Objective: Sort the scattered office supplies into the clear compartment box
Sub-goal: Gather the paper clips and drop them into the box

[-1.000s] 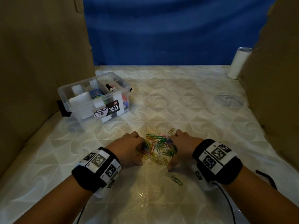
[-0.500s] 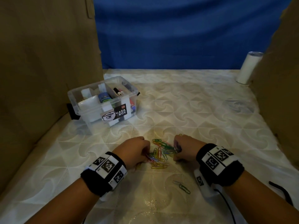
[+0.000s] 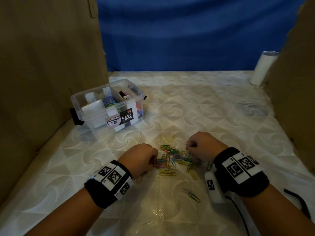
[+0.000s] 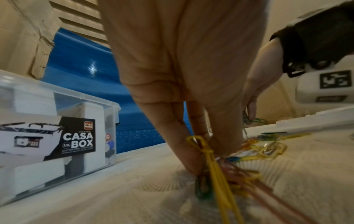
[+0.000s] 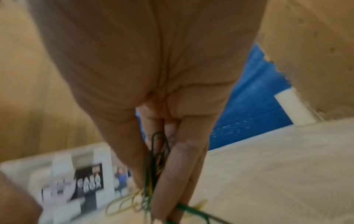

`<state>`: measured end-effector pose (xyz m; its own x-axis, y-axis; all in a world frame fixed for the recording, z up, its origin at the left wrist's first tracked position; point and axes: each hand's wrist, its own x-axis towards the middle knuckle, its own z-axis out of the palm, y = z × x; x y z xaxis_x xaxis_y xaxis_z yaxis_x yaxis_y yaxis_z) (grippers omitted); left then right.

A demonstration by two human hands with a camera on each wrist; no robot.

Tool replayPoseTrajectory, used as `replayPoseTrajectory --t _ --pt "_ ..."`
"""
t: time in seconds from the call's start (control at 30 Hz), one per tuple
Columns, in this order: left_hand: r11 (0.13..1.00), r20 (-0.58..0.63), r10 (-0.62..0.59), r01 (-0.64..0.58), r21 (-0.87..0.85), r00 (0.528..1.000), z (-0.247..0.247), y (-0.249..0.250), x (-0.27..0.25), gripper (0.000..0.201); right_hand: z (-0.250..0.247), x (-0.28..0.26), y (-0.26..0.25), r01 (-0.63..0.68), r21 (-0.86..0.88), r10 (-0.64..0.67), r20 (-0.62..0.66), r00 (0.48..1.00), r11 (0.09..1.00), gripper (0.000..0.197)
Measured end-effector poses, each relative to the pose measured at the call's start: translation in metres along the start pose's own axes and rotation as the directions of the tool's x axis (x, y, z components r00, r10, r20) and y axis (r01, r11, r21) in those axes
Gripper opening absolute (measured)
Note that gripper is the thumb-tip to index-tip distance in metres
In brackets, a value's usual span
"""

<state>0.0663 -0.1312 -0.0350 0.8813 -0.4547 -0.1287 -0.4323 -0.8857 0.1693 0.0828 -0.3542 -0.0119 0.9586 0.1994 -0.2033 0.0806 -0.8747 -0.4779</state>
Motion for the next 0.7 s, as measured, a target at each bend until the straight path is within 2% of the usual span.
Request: replayPoseTrajectory --t 0.17,0.23,0.33,0.43,0.57,0.7 --pt "0.993 -0.101 -0.005 -0.007 -0.122 0.995 -0.006 -0.009 -0.004 0.013 -0.004 -0.008 -0.002 0.045 0.163 -0.032 -0.081 0.996 0.986 0.011" --pt "0.975 -0.133 -0.041 0.011 -0.222 0.99 -0.012 -0.014 -0.007 0.01 -0.003 -0.009 -0.006 0.061 0.23 -0.042 -0.088 0.995 0.971 0.01" --pt "0.905 -0.167 -0.125 0.044 -0.422 0.978 -0.022 -0.023 -0.013 0.008 0.001 -0.008 -0.014 0.097 0.303 -0.069 -0.102 0.992 0.948 0.015" --pt "0.843 -0.206 -0.19 0.052 -0.536 0.96 -0.038 -0.034 -0.02 0.011 0.007 -0.007 -0.025 0.135 0.329 -0.109 -0.097 0.989 0.935 0.02" --pt "0.804 -0.271 -0.279 0.07 -0.59 0.921 -0.07 -0.059 -0.029 0.009 0.012 -0.004 -0.033 0.152 0.38 -0.138 -0.065 0.988 0.912 0.026" --pt "0.795 -0.33 -0.366 0.108 -0.597 0.87 -0.112 -0.093 -0.035 0.006 0.016 -0.002 -0.033 0.135 0.424 -0.133 -0.036 0.99 0.895 0.025"
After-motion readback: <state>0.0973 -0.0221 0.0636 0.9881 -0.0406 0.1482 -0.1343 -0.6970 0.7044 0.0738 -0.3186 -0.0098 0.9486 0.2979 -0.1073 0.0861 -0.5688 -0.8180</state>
